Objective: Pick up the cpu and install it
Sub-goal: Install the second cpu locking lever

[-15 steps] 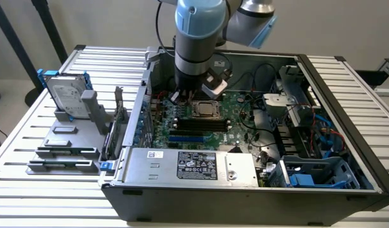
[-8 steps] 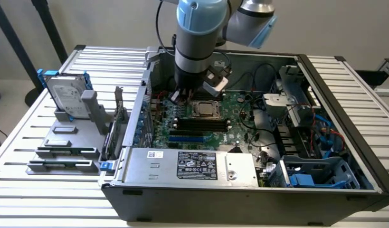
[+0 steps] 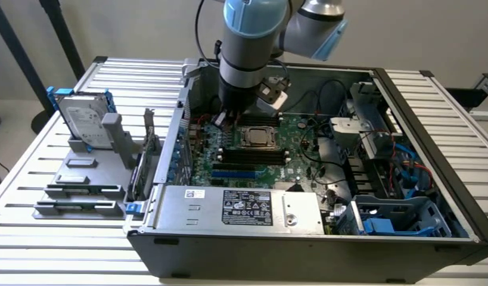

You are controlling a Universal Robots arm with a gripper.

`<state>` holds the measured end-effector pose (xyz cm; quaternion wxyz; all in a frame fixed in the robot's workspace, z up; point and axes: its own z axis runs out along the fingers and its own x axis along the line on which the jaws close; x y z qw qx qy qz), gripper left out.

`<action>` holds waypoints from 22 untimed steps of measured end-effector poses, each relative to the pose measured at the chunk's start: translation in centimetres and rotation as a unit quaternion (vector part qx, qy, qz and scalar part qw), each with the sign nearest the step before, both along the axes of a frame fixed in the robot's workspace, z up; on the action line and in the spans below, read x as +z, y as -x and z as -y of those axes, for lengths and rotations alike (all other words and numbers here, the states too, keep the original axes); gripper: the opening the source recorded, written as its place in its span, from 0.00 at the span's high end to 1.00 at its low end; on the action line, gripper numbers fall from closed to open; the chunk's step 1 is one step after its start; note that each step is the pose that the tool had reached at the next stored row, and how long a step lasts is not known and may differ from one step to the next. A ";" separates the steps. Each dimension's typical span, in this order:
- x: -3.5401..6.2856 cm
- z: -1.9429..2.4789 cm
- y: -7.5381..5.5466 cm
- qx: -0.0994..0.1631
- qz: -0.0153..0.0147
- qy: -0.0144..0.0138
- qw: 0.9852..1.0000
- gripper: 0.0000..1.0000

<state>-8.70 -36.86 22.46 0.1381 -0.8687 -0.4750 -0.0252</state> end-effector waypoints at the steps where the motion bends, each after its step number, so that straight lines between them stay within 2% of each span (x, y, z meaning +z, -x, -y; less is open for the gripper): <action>1: 0.03 -0.02 0.0 0.005 0.000 0.000 1.000 0.89; 7: 0.15 -0.12 0.0 0.035 0.005 0.002 0.999 0.89; 12: 0.21 -0.21 0.0 0.058 0.011 0.004 0.998 0.89; 22: 0.33 -0.40 0.0 0.103 0.025 0.009 0.994 0.89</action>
